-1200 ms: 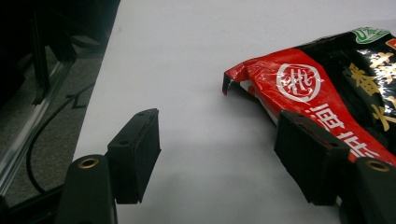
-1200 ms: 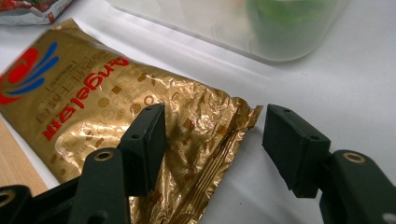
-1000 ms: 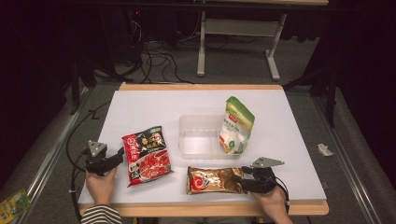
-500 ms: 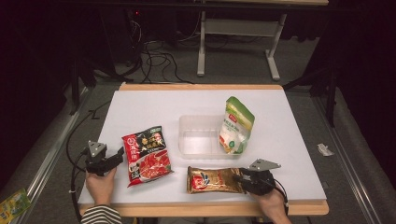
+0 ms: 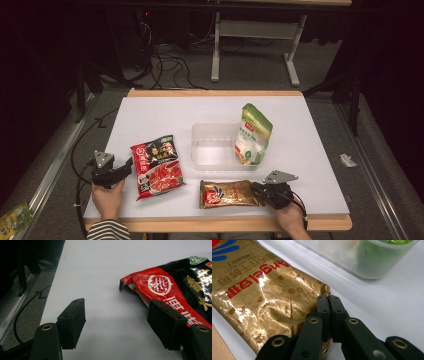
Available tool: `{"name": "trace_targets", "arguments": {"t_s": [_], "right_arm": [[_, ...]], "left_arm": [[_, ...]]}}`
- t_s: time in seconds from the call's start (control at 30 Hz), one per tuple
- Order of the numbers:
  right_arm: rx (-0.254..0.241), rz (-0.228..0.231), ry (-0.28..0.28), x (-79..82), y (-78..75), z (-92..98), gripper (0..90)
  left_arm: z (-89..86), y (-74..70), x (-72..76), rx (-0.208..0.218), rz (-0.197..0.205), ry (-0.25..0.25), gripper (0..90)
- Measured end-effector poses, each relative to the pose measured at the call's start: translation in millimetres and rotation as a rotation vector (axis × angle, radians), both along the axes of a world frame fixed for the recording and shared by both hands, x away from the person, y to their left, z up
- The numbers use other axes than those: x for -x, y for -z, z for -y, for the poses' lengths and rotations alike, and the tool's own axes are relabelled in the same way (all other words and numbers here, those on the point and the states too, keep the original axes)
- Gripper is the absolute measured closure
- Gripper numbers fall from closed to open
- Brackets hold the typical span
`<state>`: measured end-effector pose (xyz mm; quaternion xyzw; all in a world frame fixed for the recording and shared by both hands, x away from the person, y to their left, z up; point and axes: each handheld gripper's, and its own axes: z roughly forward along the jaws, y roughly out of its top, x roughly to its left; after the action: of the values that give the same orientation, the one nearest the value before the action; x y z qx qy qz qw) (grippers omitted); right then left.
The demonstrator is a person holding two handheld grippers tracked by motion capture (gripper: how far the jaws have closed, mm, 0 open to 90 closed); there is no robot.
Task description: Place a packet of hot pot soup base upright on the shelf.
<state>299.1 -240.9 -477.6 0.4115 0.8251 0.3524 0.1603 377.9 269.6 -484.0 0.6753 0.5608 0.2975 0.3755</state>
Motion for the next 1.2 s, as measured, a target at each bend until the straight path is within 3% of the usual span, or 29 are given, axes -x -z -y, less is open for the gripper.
{"name": "trace_targets", "arguments": {"t_s": [0.17,0.57,0.93,1.2], "right_arm": [[-0.020,0.005,-0.006,-1.4,-3.2,0.8,90.0],[-0.086,0.034,-0.029,-10.1,-32.4,3.2,90.0],[-0.200,0.056,-0.091,-14.7,-76.6,14.7,90.0],[-0.251,0.061,-0.139,-15.9,-102.6,19.0,90.0]], "left_arm": [[-0.1,0.0,0.0,0.001,-0.001,-0.001,31.5],[-0.2,-0.1,0.3,0.003,0.002,-0.003,31.6],[0.0,0.0,0.2,0.003,0.003,-0.003,31.8],[-0.2,0.0,-0.2,0.005,-0.001,-0.002,31.7]]}}
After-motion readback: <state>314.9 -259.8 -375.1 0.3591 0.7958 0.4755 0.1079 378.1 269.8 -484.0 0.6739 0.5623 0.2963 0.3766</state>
